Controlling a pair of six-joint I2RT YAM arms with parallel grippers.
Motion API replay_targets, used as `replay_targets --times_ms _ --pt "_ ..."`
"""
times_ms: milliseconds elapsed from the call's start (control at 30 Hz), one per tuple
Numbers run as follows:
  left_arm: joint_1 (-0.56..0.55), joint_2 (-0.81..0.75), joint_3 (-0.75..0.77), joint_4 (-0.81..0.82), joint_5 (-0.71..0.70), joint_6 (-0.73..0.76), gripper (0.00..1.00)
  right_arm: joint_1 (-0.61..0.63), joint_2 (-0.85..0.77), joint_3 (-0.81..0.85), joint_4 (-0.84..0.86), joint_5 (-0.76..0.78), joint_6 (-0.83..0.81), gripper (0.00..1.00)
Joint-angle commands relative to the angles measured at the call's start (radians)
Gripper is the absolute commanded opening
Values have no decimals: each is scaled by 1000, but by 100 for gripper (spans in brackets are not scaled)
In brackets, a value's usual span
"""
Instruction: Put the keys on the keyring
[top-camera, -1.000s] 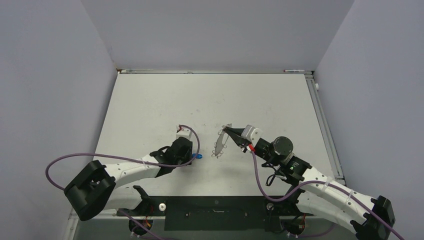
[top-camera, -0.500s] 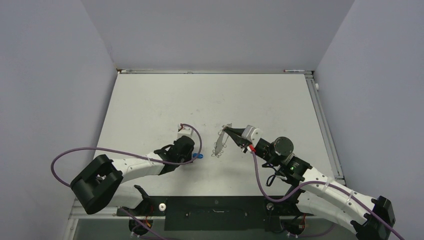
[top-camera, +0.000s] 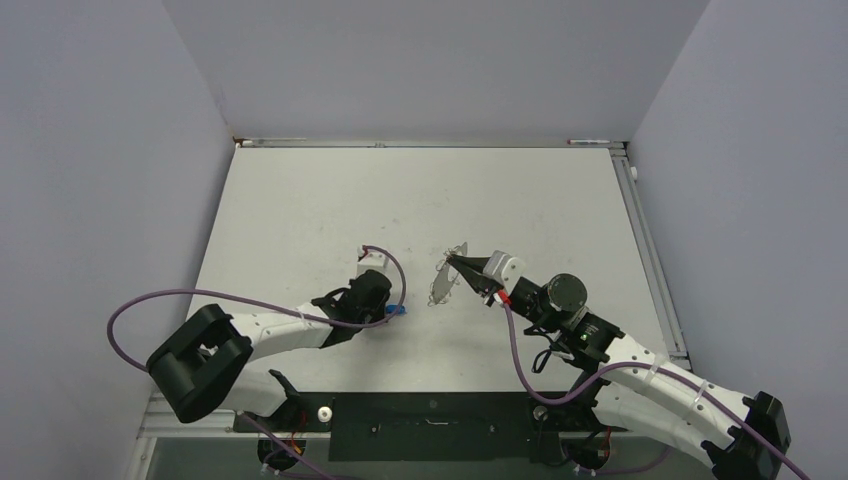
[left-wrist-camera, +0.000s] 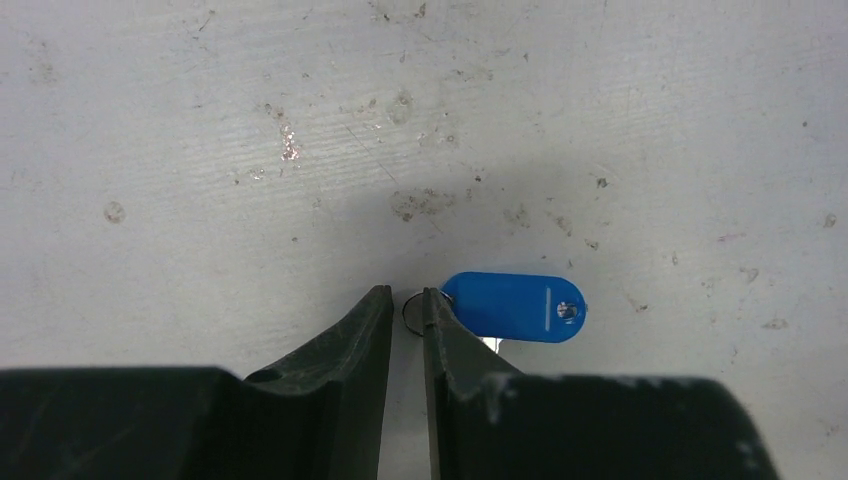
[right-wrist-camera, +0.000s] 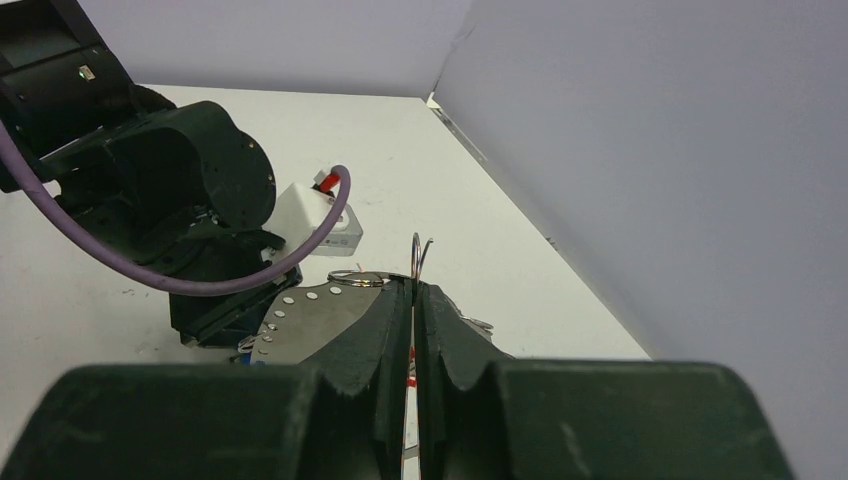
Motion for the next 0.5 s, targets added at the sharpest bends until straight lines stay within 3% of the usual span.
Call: replay_targets --times_ms 0,367,467 --pt "3 31 33 35 -29 2 14 11 -13 9 54 -2 -5 5" --pt "-52 77 25 40 -65 -46 0 11 -12 8 53 -1 -6 5" --pt "-73 57 26 35 -83 -43 0 11 -10 8 53 -1 -6 5"
